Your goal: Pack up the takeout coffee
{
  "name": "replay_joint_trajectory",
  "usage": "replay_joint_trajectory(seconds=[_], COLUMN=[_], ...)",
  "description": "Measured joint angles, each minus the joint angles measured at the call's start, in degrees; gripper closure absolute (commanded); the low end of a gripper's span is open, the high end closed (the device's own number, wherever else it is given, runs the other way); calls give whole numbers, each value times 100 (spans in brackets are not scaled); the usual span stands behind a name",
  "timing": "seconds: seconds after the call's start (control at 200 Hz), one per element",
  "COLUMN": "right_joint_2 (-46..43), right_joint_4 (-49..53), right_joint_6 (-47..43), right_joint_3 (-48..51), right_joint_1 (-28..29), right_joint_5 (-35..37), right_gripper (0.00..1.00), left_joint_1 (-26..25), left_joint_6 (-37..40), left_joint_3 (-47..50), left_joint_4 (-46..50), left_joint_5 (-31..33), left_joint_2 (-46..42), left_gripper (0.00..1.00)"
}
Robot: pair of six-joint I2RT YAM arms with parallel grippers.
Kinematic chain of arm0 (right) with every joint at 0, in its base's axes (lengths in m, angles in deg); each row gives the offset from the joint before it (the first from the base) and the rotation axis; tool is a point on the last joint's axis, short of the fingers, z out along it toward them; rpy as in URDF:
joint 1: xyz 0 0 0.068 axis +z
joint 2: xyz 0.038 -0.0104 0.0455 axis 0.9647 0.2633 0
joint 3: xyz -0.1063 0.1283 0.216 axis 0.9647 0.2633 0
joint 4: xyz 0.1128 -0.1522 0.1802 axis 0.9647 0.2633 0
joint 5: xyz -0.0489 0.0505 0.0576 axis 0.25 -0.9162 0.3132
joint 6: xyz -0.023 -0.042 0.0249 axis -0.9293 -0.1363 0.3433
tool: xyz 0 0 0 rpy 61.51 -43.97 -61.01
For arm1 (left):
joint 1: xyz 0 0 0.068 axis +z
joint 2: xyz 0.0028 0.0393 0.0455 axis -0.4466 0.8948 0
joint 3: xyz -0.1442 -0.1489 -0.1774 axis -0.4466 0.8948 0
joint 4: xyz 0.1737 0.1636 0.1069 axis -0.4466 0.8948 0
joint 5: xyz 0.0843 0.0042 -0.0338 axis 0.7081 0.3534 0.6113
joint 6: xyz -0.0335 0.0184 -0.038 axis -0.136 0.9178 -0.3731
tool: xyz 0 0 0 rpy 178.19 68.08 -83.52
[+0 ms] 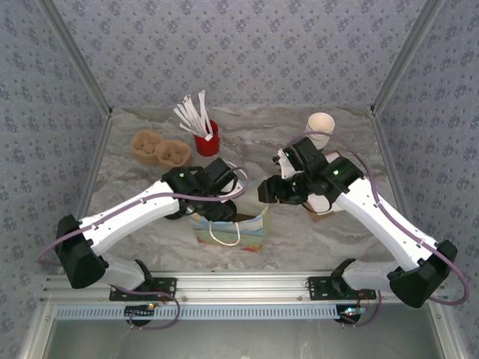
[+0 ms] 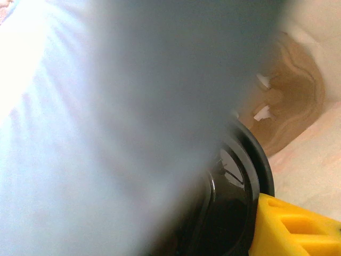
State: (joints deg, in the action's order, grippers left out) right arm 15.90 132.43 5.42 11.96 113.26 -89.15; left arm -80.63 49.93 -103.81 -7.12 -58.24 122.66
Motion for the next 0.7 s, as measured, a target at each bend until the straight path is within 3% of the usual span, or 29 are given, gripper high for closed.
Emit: replay_joint_trajectory(seconds=[0.39, 0.525, 0.7], right_joint_2=[-70, -72, -87], right_joint_4=[-79, -85, -101], right_joint_6=[0, 2, 2], right_joint_3=[98, 105, 140], right_joint_1=[4, 13, 33], right_joint_5=[2, 15, 35], right_gripper=[47, 54, 59], left_joint_1=[0, 0, 0], left_joint_6=[-92, -120, -131], left_joint_3=[20, -7, -17], left_joint_4=[-57, 74, 181], left_joint_5=[42, 68, 92], left_joint_2=[-20, -20, -22], left_gripper=[40, 30, 27])
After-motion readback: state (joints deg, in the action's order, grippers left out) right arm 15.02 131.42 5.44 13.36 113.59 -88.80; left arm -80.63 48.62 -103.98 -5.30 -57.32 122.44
